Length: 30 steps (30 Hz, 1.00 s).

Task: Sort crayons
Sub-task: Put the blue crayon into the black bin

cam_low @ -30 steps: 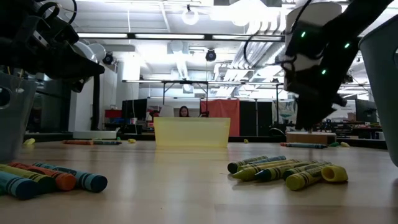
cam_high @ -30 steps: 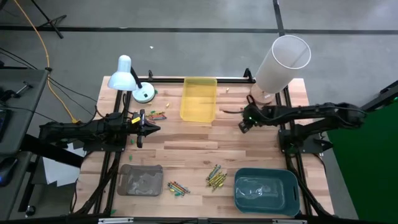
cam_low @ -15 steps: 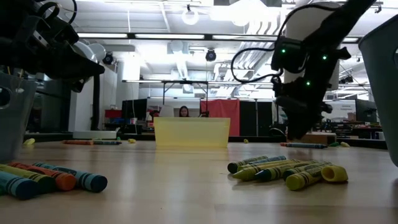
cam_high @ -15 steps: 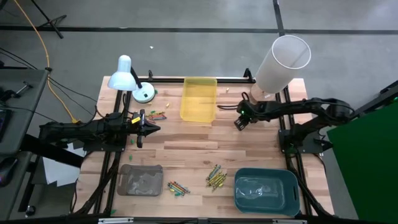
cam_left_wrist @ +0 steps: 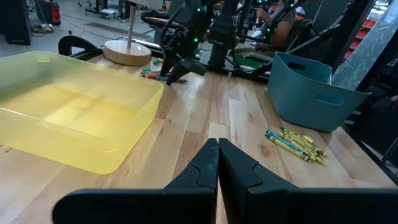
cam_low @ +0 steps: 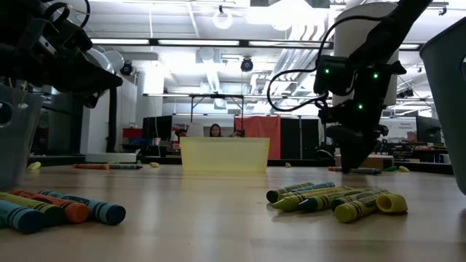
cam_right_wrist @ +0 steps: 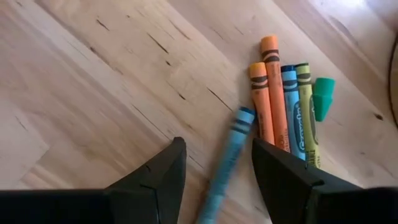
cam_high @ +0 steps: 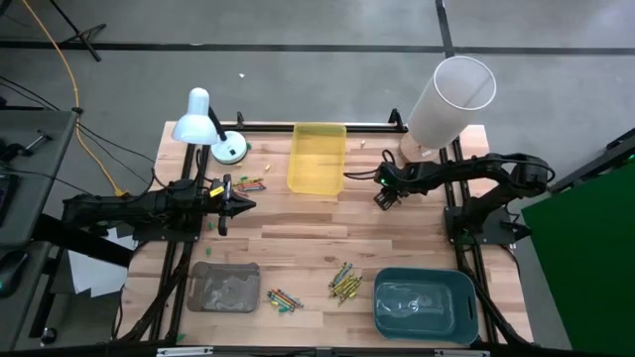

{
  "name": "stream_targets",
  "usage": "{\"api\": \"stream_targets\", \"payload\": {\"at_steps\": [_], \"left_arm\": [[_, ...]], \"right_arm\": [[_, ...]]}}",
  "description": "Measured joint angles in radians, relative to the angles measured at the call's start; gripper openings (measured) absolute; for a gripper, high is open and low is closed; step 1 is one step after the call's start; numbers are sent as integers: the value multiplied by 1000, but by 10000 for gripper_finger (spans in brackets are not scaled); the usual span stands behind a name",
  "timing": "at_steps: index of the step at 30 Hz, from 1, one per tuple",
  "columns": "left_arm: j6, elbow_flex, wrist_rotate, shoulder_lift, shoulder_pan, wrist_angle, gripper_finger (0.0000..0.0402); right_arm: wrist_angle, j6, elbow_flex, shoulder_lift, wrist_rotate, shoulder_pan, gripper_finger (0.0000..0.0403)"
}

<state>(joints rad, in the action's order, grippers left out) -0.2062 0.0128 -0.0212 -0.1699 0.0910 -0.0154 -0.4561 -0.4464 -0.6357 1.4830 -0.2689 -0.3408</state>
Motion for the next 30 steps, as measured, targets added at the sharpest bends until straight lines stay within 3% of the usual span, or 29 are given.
{"api": "stream_targets", "payload": {"at_steps": [16, 19, 24, 30], "left_arm": [[0, 0, 0, 0, 0, 0, 1], [0, 0, 0, 0, 0, 0, 1], [0, 0, 0, 0, 0, 0, 1], [0, 0, 0, 0, 0, 0, 1]], "right_arm": [[-91, -132, -2, -2, 79, 37, 174], [-96, -132, -2, -2, 82, 55, 139], [-98, -103, -1, -1, 80, 83, 24], [-85, -72, -31, 4, 41, 148, 7]]}}
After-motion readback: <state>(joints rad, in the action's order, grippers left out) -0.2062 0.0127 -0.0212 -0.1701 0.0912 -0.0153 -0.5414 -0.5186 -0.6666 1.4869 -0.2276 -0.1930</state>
